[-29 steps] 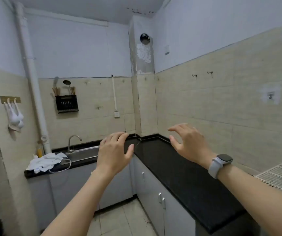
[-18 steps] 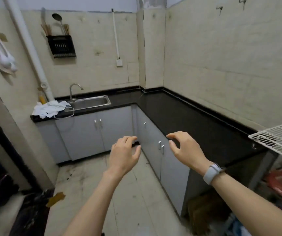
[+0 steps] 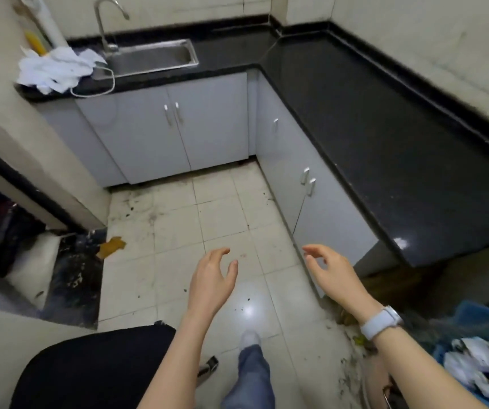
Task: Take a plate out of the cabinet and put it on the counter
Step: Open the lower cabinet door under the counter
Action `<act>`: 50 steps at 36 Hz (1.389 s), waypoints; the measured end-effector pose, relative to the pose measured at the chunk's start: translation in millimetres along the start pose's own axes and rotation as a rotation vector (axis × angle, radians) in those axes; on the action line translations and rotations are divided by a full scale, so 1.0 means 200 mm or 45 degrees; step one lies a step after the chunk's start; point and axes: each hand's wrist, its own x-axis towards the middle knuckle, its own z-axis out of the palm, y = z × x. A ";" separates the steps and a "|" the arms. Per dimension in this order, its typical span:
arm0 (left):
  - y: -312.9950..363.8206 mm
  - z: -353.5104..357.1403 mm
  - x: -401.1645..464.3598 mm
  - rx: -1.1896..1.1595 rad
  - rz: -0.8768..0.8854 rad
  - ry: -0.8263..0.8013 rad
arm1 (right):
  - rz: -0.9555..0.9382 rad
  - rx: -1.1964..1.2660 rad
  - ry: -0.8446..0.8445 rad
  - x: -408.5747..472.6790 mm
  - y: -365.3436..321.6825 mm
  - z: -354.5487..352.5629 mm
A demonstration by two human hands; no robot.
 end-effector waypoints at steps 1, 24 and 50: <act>-0.02 -0.03 0.06 -0.009 -0.025 0.010 | 0.011 0.001 -0.015 0.06 -0.01 0.00; 0.16 -0.05 2.16 0.176 -0.115 -0.170 | 0.074 -0.075 -0.126 2.20 -0.19 -0.12; 0.46 -0.14 4.65 0.235 0.357 -0.716 | 0.591 0.064 0.351 4.14 -0.46 -0.15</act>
